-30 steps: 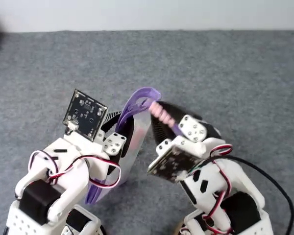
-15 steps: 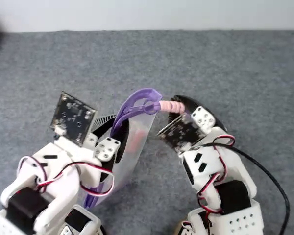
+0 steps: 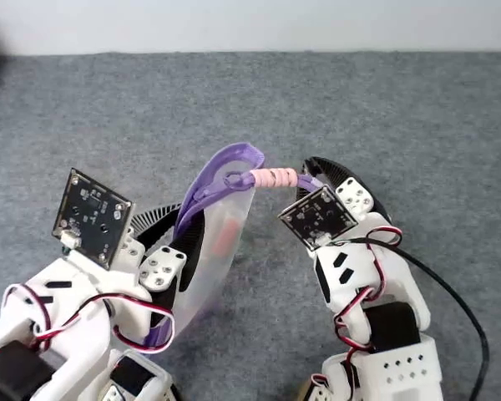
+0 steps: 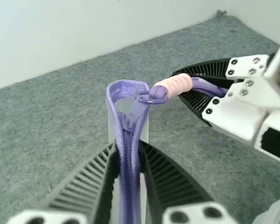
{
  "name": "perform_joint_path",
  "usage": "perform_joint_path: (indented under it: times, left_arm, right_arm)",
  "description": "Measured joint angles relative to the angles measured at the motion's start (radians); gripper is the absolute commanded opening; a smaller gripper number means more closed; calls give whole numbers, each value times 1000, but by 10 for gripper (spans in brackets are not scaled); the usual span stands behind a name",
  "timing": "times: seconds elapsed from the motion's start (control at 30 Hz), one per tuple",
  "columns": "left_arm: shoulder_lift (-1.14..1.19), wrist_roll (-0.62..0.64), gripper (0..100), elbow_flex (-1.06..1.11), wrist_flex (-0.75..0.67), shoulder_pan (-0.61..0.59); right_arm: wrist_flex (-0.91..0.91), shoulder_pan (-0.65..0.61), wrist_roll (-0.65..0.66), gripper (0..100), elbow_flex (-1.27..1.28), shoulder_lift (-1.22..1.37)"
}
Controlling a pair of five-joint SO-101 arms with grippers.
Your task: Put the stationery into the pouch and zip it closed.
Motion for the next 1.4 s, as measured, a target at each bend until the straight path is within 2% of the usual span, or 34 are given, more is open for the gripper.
perform_joint_path:
  times: [0.17,0.27,0.37,0.53,0.6,0.87,1.1,1.3,1.4]
  left_arm:
    - [0,20,11,0,3,0]
    - [0,26,11,0,3,0]
    - [0,28,11,0,5,0]
    - [0,28,11,0,5,0]
    - [0,28,11,0,5,0]
    - [0,28,11,0,5,0]
    - [0,28,11,0,5,0]
    - [0,28,11,3,5,0]
    - [0,28,11,5,5,0]
  right_arm:
    - [0,0,0,9,0,-2]
    - [35,-71,0,10,-2,-2]
    - [144,-155,0,19,-6,-25]
    - [298,-201,0,171,-21,-100]
    - [327,-207,0,194,-21,-133]
    - [351,-216,-51,194,-117,-186]
    - [351,-359,-51,188,-118,-195]
    - [362,-405,-51,78,-118,-195]
    - [362,-407,-51,59,-118,-195]
